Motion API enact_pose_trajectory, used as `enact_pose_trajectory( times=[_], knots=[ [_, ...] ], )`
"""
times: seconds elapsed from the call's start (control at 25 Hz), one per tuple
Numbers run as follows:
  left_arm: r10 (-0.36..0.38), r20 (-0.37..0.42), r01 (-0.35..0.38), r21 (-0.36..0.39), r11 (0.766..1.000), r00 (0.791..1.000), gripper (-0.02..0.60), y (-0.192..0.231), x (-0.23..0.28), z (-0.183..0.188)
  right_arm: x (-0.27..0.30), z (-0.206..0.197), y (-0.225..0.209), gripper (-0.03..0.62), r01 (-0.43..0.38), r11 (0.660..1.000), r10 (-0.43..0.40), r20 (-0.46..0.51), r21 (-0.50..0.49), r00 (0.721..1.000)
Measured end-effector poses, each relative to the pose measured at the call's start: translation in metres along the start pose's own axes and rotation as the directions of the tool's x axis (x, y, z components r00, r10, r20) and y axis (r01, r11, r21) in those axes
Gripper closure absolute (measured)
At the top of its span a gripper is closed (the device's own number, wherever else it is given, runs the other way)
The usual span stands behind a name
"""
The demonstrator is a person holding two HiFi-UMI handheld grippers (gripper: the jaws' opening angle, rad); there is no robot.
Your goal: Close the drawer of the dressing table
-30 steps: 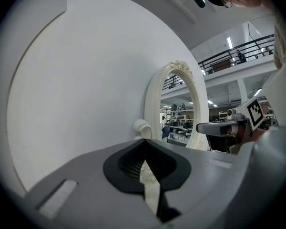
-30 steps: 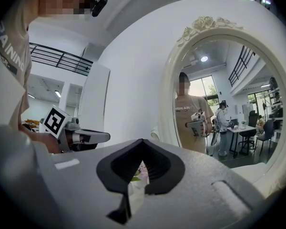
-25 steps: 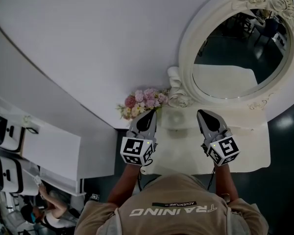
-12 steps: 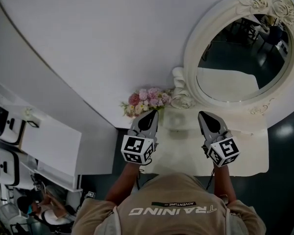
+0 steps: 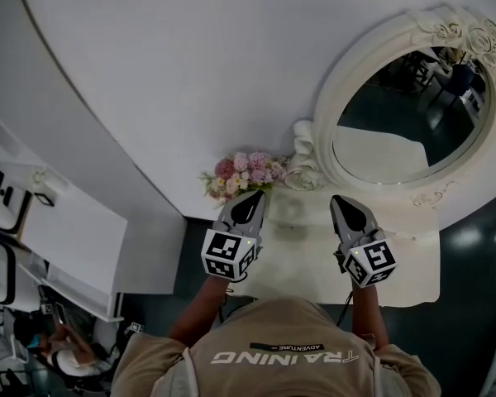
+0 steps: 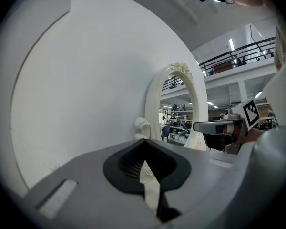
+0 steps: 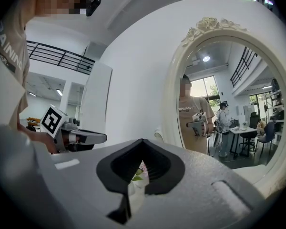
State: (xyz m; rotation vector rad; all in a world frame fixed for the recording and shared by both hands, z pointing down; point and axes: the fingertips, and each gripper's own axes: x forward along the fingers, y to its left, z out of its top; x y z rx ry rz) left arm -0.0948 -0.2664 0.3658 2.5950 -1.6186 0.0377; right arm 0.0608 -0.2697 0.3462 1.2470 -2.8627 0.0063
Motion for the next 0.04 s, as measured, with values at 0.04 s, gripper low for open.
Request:
enact_pose_trajectory(
  times=[0.04],
  knots=[
    [-0.001,-0.002,0.001,0.0,1.0,1.0,0.565,0.0013,-0.0018,-0.0012,0.001,-0.0006,0.0019,0.592,0.002,1.0,-0.002,-0.001,-0.002,1.0]
  ],
)
